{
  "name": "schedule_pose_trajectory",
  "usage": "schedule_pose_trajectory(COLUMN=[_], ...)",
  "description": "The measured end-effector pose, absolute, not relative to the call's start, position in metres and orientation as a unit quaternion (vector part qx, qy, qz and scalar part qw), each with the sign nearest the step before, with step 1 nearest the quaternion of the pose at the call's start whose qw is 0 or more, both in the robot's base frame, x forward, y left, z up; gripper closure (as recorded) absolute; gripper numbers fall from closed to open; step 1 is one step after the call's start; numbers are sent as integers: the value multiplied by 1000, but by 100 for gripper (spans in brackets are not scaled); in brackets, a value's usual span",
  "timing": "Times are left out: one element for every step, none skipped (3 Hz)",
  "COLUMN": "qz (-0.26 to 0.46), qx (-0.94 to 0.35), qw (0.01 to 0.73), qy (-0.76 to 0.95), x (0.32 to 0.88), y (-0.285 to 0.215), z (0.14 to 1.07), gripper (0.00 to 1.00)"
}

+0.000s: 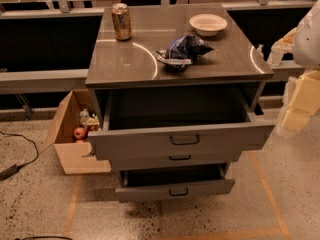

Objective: Place blue chip bag into paper bowl

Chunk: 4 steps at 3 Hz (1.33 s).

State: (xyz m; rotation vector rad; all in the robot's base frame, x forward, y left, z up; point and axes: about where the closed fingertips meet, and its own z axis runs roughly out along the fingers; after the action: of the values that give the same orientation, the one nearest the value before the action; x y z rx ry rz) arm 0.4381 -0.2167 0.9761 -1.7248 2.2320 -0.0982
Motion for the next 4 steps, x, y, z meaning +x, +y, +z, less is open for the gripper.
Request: schedule_pose_trajectory(qz=[-34, -27, 15, 49], qx=[-603, -582, -526, -473], qw=[159, 197, 264, 351], qy=[781, 789, 808, 806], x=[438, 445, 460, 493], y=[-217, -218, -230, -237], z=[976, 973, 945, 936], gripper=[0, 0, 0, 0])
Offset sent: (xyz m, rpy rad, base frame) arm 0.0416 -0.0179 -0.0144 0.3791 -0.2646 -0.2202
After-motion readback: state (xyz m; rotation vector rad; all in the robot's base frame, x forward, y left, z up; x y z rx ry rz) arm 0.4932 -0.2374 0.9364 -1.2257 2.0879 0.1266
